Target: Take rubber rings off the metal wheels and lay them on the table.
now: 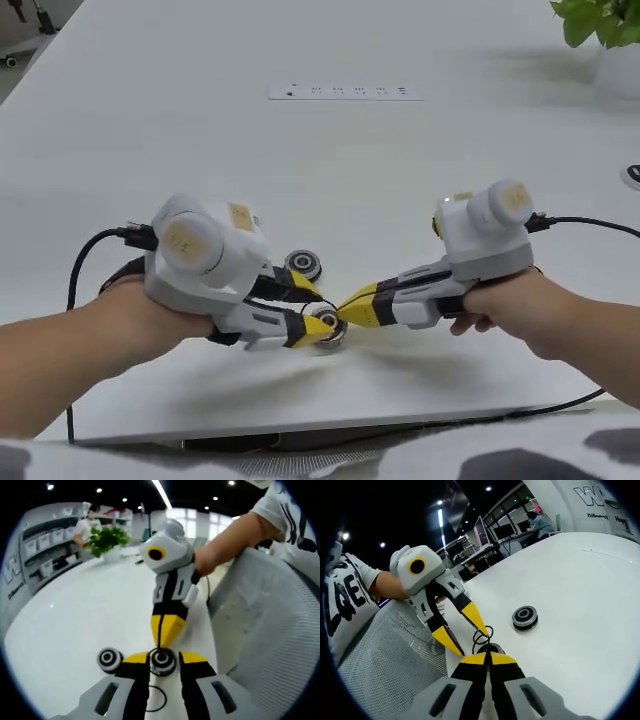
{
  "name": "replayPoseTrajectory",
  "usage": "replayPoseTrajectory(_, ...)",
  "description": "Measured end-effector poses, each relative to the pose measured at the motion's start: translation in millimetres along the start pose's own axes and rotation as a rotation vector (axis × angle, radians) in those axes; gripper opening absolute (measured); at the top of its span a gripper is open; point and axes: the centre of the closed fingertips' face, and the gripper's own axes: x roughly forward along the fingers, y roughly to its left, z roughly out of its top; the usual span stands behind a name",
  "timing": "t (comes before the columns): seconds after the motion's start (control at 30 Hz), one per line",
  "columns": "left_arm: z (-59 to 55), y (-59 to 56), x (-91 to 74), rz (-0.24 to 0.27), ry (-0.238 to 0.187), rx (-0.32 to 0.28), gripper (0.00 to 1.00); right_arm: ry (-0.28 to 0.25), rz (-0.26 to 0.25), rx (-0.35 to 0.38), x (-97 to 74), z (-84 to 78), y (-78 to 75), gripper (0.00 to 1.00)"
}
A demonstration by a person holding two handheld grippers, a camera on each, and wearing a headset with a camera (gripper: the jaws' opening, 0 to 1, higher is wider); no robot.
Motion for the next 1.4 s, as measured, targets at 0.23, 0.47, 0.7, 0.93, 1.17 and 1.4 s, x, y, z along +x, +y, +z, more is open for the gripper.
replayPoseTrajectory(0.23, 1.3, -2.6, -11.1, 0.000, -0.013, -0.014, 0.31, 0.000, 0.008, 0.002, -0.5, 1.4, 3.5, 0.00)
replayPoseTrajectory(0.47, 0.7, -3.5, -23.5, 0.019, -0.024, -0.023, 0.36, 0.000, 0.015, -0.002, -1.3, 3.2, 6.9, 0.00)
replayPoseTrajectory(0.7, -0.2, 0.1, -35.9, 0.044, -0.043, -0.038, 0.40, 0.005, 0.024, -0.015, -1.0, 6.2, 10.2, 0.00)
replayPoseTrajectory(0.93, -6.5, 0.6, -45.9, 0.062, -0.041, -0.044, 0.45, 0.003, 0.031, -0.024, -1.3, 10.5, 11.5, 0.00)
replayPoseTrajectory(1.17, -10.9, 1.7, -54.2, 0.078, -0.043, -0.051, 0.50, -0.004, 0.042, -0.030, -0.6, 17.3, 16.2, 0.00)
replayPoseTrajectory(1.4, -14.0, 2.0, -60.5, 0.091, -0.043, -0.051, 0.54, -0.011, 0.064, -0.043, 5.1, 25.9, 24.4, 0.00)
